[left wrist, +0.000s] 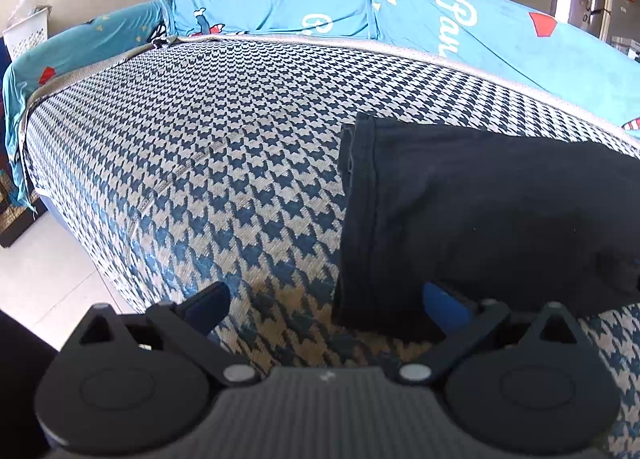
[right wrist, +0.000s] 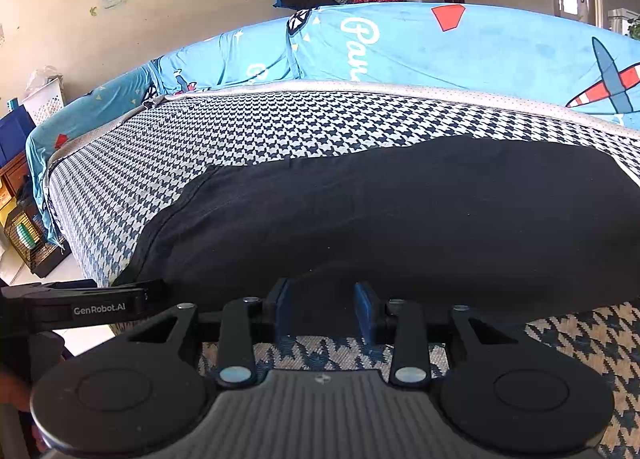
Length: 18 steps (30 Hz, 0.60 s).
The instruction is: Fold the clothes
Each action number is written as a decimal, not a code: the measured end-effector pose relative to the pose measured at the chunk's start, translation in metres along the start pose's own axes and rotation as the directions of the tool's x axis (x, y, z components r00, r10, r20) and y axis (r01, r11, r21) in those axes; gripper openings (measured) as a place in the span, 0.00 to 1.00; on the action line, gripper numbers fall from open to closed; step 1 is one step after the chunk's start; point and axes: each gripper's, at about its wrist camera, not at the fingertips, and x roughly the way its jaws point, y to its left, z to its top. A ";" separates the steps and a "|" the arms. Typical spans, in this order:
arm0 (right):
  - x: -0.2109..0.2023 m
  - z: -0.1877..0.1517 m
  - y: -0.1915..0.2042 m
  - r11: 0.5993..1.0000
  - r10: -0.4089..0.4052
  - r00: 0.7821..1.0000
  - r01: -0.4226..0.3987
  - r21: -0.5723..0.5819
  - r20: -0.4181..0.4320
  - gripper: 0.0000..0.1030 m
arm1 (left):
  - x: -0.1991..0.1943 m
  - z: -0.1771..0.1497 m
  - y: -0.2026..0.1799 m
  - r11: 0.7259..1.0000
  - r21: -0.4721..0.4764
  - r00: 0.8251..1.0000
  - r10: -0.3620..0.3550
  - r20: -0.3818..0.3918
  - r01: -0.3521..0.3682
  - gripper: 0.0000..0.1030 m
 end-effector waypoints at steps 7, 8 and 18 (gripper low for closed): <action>0.013 -0.011 0.019 0.984 -0.011 0.999 0.002 -0.180 -0.047 0.42 | -0.013 0.003 -0.008 0.995 0.068 0.994 0.068 0.088 -0.074 1.00; 0.012 -0.012 0.020 0.981 -0.010 0.998 -0.001 -0.194 -0.054 0.42 | -0.018 0.004 -0.009 0.995 0.068 0.992 0.059 0.114 -0.067 1.00; -0.004 -0.013 0.018 0.984 -0.006 0.999 0.000 -0.177 -0.034 0.41 | -0.017 0.031 -0.028 0.997 0.044 0.988 -0.062 0.139 0.057 1.00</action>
